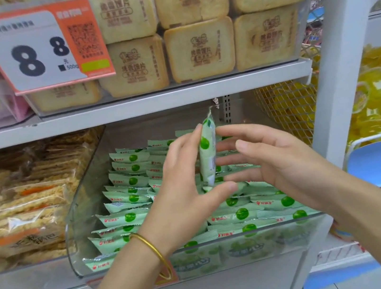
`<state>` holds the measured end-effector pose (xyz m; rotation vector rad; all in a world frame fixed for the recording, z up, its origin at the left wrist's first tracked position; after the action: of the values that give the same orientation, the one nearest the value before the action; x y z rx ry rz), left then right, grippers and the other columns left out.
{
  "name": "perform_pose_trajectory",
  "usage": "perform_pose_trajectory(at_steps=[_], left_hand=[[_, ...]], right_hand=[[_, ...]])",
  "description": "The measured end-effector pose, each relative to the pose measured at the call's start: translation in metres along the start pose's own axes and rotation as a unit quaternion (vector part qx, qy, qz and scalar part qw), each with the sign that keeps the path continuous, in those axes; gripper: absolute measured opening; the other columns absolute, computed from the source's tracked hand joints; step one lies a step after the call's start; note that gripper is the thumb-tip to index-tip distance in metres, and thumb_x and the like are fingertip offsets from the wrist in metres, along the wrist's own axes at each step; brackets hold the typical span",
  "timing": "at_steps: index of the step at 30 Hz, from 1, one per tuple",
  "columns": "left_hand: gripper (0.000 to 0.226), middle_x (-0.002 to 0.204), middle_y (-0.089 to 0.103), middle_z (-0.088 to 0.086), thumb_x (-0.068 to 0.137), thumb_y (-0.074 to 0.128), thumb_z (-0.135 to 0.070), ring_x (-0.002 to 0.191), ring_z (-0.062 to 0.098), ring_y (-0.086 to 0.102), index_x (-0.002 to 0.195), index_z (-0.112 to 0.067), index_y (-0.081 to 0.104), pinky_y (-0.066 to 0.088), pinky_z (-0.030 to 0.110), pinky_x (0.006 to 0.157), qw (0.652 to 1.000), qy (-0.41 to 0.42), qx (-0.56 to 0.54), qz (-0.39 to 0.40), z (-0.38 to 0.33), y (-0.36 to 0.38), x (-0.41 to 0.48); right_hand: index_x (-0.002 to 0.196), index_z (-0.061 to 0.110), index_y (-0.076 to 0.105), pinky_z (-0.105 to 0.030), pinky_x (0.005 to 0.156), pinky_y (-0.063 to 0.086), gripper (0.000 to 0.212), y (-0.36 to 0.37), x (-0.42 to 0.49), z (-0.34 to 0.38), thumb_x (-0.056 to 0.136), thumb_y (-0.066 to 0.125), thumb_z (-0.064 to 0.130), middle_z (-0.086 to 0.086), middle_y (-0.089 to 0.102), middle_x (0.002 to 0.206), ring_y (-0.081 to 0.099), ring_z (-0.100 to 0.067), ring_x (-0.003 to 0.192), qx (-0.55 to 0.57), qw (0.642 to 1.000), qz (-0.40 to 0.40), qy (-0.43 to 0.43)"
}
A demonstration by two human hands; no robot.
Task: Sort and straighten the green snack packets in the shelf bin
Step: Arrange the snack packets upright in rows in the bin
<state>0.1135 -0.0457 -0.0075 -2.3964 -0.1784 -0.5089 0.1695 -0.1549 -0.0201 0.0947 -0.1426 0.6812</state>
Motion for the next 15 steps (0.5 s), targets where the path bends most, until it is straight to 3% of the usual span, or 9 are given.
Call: perform_pose_trajectory(at_steps=[4,7,9,11,15], left_hand=[[0.066,0.128,0.047,-0.016,0.087,0.061,-0.007,0.12,0.001,0.048,0.139,-0.036,0.033,0.046,0.033,0.1,0.995,-0.014,-0.099,-0.005,0.003,-0.004,0.001],[0.078,0.13,0.053,-0.008,0.09,0.054,0.003,0.112,0.004,0.059,0.138,-0.043,0.014,0.051,0.03,0.094,0.979,-0.039,-0.2,0.0,0.007,-0.002,-0.003],[0.075,0.127,0.055,-0.004,0.09,0.05,0.007,0.108,0.008,0.062,0.135,-0.044,0.018,0.052,0.028,0.09,0.975,-0.021,-0.219,0.013,0.005,0.0,-0.005],[0.071,0.128,0.054,-0.01,0.088,0.052,0.008,0.112,0.007,0.059,0.135,-0.039,0.029,0.052,0.026,0.088,0.976,-0.01,-0.214,0.033,0.003,0.002,-0.006],[0.076,0.121,0.051,-0.036,0.081,0.062,0.01,0.112,0.002,0.058,0.132,-0.04,0.035,0.051,0.027,0.092,0.979,-0.019,-0.198,0.055,0.003,0.005,-0.007]], right_hand=[[0.103,0.03,0.07,-0.026,0.074,0.056,0.031,-0.014,-0.002,0.014,0.092,0.054,0.006,-0.01,0.058,0.113,0.062,-0.013,0.088,-0.104,0.989,-0.091,-0.058],[0.102,0.03,0.07,-0.023,0.079,0.053,0.031,-0.017,-0.001,0.02,0.09,0.057,0.005,-0.004,0.058,0.116,0.063,-0.01,0.087,-0.135,0.983,-0.099,-0.08],[0.108,0.027,0.067,-0.029,0.077,0.057,0.033,-0.014,0.001,0.015,0.09,0.056,0.002,-0.003,0.068,0.111,0.067,-0.016,0.09,-0.078,0.993,-0.066,-0.06],[0.109,0.027,0.066,-0.035,0.073,0.057,0.035,-0.014,0.002,0.013,0.088,0.057,0.0,-0.002,0.073,0.101,0.068,-0.019,0.085,-0.057,0.996,-0.057,-0.045],[0.109,0.02,0.067,-0.029,0.064,0.055,0.033,-0.019,0.003,0.011,0.085,0.059,-0.001,-0.007,0.073,0.096,0.067,-0.018,0.076,-0.041,0.996,-0.074,-0.038]])
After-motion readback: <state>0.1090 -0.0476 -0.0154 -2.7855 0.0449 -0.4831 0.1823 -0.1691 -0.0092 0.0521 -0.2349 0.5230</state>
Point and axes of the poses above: each hand's wrist, its own x-axis towards the middle knuckle, its own y-axis out of the palm, z = x × y, the point moved 9 cm from there along x, towards the middle knuckle
